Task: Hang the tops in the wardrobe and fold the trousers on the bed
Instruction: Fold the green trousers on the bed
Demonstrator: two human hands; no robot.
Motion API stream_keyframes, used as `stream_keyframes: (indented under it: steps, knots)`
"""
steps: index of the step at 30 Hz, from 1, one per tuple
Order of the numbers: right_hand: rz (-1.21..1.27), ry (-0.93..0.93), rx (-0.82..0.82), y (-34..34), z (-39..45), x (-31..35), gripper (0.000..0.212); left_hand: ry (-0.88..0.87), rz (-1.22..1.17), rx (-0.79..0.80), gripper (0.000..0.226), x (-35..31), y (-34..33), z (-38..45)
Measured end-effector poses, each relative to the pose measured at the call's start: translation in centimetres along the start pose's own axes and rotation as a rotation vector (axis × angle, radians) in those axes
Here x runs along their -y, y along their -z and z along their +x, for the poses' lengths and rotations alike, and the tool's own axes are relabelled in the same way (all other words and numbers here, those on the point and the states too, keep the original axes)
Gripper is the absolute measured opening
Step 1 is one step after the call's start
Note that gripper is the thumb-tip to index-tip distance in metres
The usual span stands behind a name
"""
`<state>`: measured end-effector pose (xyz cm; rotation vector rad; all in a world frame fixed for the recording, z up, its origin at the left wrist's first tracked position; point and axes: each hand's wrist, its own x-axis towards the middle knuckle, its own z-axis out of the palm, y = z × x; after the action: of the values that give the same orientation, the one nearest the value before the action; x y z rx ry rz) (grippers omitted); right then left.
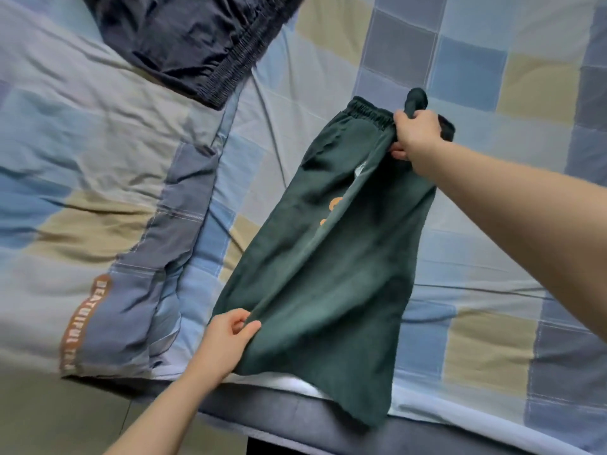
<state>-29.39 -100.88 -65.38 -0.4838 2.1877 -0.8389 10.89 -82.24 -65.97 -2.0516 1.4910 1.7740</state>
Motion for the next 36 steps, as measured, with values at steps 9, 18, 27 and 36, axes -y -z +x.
stream_keyframes:
  steps: [9,18,27,36]
  knots:
    - [-0.214,0.019,0.001,-7.9,0.9,5.4,0.025,0.013,0.209,-0.116,0.015,2.5,5.0,4.1]
    - [-0.184,0.288,0.306,-8.0,-4.9,2.7,0.038,-0.017,0.462,-0.308,0.011,3.4,3.4,4.8]
    - [-0.152,-0.349,-0.136,2.6,-16.5,-21.2,0.012,-0.062,0.357,-0.243,0.038,0.9,1.8,4.8]
    - [0.329,-0.556,0.381,2.0,-23.1,-22.8,0.046,-0.011,0.285,-0.202,0.028,0.3,3.4,7.6]
